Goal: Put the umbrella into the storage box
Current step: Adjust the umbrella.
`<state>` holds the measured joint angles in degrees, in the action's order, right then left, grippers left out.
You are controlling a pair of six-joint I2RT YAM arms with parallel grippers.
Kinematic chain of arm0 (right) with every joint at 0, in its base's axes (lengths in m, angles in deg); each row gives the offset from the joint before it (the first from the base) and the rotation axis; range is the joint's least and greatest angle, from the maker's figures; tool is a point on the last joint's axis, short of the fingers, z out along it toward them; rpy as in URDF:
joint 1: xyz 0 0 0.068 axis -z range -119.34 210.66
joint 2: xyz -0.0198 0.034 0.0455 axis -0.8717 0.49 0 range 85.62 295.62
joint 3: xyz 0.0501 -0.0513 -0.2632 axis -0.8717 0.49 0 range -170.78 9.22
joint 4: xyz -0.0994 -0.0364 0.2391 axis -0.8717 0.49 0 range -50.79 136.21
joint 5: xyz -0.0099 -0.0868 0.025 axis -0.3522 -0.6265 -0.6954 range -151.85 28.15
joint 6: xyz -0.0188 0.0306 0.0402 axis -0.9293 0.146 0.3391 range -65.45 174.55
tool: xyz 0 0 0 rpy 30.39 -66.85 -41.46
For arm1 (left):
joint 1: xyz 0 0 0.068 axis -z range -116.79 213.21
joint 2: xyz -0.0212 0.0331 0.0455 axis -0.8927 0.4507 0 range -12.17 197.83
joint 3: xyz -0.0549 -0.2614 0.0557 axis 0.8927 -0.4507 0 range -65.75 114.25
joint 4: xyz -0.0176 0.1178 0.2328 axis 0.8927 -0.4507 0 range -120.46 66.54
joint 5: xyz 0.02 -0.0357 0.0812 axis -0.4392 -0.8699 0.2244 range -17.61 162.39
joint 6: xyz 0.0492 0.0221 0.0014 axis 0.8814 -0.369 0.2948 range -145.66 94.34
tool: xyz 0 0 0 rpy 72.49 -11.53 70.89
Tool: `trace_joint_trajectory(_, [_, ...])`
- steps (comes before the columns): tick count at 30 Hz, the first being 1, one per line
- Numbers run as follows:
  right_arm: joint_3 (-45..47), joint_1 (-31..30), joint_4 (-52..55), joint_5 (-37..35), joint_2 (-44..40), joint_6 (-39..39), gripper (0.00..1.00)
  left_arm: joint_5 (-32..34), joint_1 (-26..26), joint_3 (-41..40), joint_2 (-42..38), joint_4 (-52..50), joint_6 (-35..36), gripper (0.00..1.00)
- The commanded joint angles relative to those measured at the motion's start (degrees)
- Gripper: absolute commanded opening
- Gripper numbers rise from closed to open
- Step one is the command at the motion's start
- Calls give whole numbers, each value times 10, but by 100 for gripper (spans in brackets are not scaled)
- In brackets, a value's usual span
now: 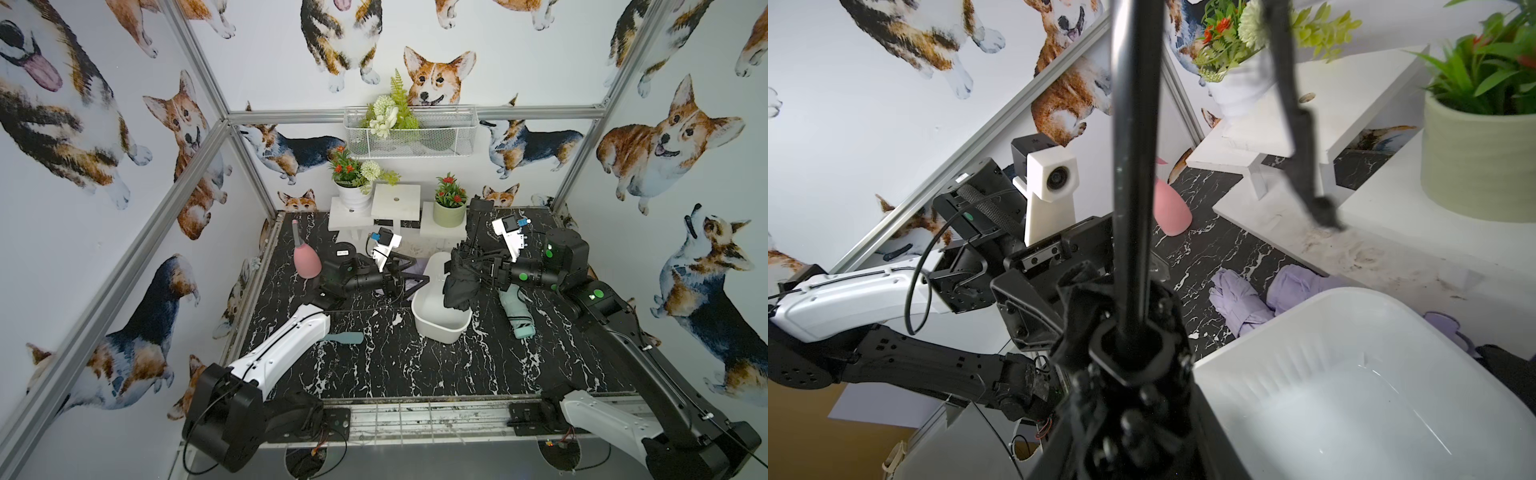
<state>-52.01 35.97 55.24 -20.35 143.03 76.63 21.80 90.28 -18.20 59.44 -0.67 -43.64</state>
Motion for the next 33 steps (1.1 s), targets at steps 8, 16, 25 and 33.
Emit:
trace_joint_trajectory(8, [2, -4, -77, 55, 12, 36, 10, -41, 68, 47, 24, 61, -6, 100])
trace_joint_trajectory(16, [10, -12, -110, 60, 16, 37, 9, -39, 121, 102, 71, 6, 8, 100])
trace_joint_trajectory(25, [23, -30, -138, 47, 3, 23, 9, 16, 148, 138, 110, -42, 8, 97])
trace_joint_trajectory(33, [30, -32, -142, 18, -20, 12, 29, 51, 149, 130, 87, -57, 6, 42])
